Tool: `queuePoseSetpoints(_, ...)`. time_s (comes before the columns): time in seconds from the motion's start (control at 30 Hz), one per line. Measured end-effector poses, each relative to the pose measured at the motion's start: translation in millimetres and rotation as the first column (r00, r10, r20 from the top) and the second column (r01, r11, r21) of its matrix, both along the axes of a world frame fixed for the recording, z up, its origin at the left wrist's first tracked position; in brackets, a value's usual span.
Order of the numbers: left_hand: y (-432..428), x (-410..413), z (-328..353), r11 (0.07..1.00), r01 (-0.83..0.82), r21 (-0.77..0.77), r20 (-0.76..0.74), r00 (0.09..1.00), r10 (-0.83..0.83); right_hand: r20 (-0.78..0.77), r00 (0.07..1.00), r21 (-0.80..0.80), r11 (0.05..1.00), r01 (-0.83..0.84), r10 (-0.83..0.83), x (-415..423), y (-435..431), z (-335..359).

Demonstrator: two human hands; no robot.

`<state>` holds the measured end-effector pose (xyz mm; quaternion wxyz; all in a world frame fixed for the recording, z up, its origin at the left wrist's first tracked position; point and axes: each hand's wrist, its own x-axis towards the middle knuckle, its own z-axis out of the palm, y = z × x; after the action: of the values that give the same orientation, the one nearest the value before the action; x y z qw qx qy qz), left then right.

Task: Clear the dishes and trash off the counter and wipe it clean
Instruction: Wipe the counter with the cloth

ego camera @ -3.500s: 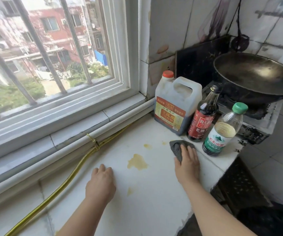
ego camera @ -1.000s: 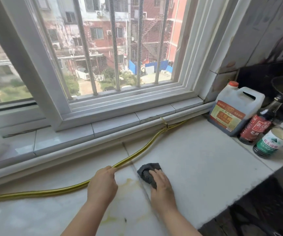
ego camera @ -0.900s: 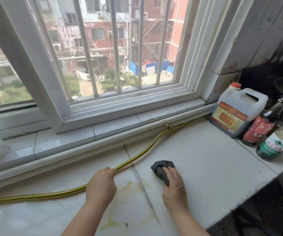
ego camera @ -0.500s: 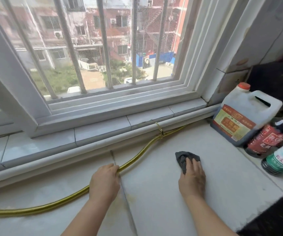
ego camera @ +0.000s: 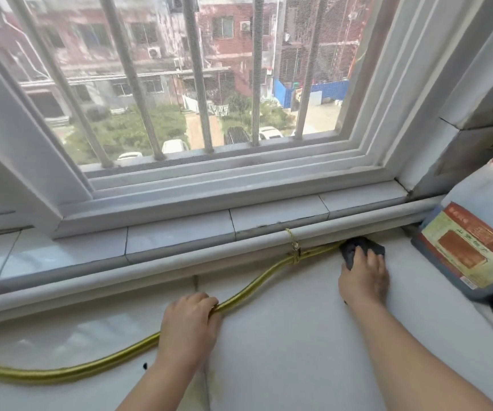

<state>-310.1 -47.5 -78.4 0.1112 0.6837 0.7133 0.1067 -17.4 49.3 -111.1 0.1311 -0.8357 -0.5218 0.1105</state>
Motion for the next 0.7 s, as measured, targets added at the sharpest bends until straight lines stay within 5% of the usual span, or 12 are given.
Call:
queuePoseSetpoints(0.2, -3.3, -2.8, 9.1, 0.998, 0.005, -0.065, -0.074, 0.997, -0.009, 0.022, 0.989, 0.088, 0.985, -0.149, 0.148, -32.6, -30.7, -14.5)
queuePoseSetpoints(0.33, 5.0, -6.2, 18.6, 0.998, -0.03, 0.05, -0.045, 0.998, 0.032, 0.046, 0.922, 0.132, 0.913, -0.387, 0.384, -96.4, -60.4, -22.1)
queuePoseSetpoints(0.5, 16.5, -14.1, 33.0, 0.993, -0.021, 0.116, -0.056, 0.998, 0.027, 0.003, 0.875, 0.097, 0.871, -0.482, 0.484, -162.4, -40.0, -4.9)
queuePoseSetpoints(0.7, 24.8, -20.9, 37.7, 0.994, -0.011, 0.11, -0.092, 0.996, 0.021, -0.009, 0.585, 0.213, 0.573, -0.791, 0.811, -177.4, -59.5, -8.3)
